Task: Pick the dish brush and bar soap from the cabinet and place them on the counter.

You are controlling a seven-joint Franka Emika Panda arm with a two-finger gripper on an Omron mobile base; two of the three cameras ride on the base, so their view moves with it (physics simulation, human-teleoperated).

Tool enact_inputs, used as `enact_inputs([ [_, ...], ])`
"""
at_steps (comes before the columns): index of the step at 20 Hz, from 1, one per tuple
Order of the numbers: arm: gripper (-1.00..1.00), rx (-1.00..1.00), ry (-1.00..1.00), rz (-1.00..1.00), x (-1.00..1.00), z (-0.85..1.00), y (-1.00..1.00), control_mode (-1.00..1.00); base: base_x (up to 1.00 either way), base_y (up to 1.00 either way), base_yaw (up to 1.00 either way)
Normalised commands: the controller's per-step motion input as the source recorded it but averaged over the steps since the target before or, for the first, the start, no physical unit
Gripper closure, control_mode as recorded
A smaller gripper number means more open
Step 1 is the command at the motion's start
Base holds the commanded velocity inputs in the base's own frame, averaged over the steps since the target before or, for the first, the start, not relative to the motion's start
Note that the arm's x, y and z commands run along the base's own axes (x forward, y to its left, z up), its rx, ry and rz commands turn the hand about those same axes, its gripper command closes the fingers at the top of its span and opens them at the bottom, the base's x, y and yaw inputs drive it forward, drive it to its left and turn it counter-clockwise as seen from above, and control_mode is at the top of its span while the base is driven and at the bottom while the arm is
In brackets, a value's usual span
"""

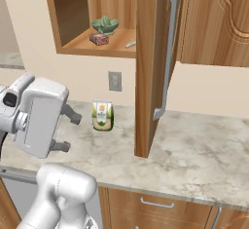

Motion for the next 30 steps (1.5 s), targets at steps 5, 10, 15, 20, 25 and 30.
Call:
enact_inputs([
  [5, -1.0, 0.44, -0.29, -0.2, 0.23, -0.24, 0.04, -1.0, 0.0, 0.0, 0.0],
  [10, -1.0, 0.5, -0.22, -0.07, 0.01, -0.23, 0.3, -1.0, 0.0, 0.0, 0.0],
  [15, -1.0, 0.37, -0.08, 0.05, 0.03, -0.34, 0.17, -1.0, 0.0, 0.0, 0.0],
  [20, -1.0, 0.0, -0.02, -0.01, 0.22, -0.01, -0.01, -1.0, 0.0, 0.0, 0.0],
  [25, -1.0, 0.0, -0.21, -0.1, 0.74, 0.04, 0.01, -1.0, 0.0, 0.0, 0.0],
  [30, -1.0, 0.14, -0.35, -0.05, 0.75, 0.0, 0.24, -1.0, 0.0, 0.0, 0.0],
])
